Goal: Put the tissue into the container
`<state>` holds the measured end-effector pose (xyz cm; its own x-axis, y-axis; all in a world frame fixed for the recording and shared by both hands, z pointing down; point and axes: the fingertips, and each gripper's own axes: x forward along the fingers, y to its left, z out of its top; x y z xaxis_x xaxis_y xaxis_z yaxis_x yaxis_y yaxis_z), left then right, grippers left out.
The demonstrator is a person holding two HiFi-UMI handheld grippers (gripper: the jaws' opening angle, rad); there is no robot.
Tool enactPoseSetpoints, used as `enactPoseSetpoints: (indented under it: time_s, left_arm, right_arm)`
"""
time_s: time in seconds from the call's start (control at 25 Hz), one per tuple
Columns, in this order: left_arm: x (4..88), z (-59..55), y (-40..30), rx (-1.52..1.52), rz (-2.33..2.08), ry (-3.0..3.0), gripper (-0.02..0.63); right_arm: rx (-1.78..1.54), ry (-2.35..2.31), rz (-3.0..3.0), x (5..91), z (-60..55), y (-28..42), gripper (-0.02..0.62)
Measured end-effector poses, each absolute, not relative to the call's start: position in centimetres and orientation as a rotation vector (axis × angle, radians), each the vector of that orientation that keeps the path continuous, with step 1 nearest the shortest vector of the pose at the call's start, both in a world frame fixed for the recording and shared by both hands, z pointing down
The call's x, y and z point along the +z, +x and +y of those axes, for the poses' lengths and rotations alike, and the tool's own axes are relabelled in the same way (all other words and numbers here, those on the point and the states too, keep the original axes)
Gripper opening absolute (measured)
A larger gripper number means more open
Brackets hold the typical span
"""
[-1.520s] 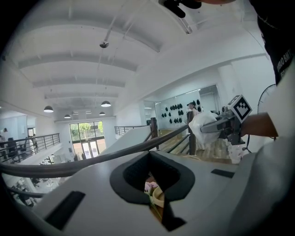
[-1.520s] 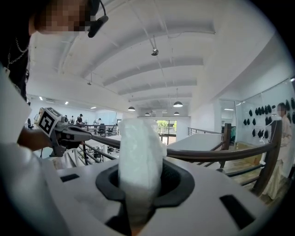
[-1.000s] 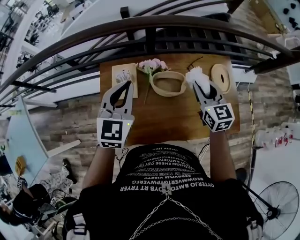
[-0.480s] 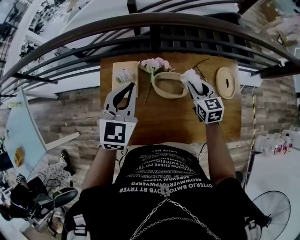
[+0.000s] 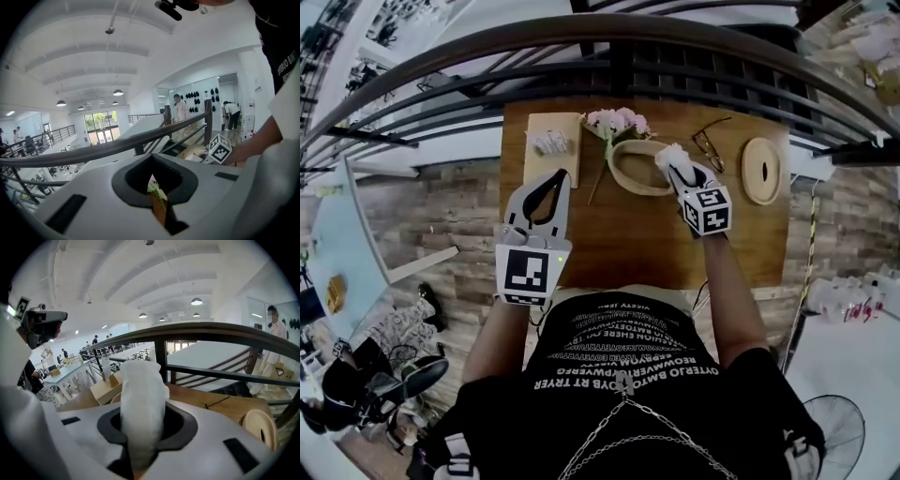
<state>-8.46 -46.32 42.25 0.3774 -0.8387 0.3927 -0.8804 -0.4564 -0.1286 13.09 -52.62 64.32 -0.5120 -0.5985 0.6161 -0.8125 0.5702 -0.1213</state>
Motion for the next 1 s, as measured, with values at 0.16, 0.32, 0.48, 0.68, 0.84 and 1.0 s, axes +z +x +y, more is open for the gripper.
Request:
enactPoseSetpoints:
  time_s: [0.16, 0.32, 0.48, 0.68, 0.84, 1.0]
  left_arm:
    - [42.8, -46.1, -8.7, 0.646, -1.586, 2.493, 0.025]
    - [43.4, -45.6, -9.0, 0.664, -1.596, 2.462, 0.025]
    - [44.2, -45.2, -9.2, 0.679, -1.603, 2.442, 0.025]
    - [44.7, -44.8, -9.1, 0.679, -1.600, 2.431, 0.025]
    - [44.7, -44.5, -9.5, 0.690, -1.599, 2.423, 0.025]
    - [44.9, -44.5, -9.9, 0.692, -1.601, 2.417, 0.025]
  right_arm:
    - [0.576, 1.078, -2.265, 66.8, -52.9, 12.4, 0.114]
    - [0.598, 1.014, -2.238, 69.2, -53.0, 11.5, 0.115]
    - [0.611, 0.959, -2.216, 71.3, -53.5, 10.7, 0.115]
    - [0.549, 0.851, -2.168, 73.3, -53.7, 9.3, 0.115]
    - [0.483, 0.770, -2.114, 74.8, -53.2, 8.6, 0.115]
    - [0.358, 0.613, -1.994, 76.5, -51.9, 7.8, 0.115]
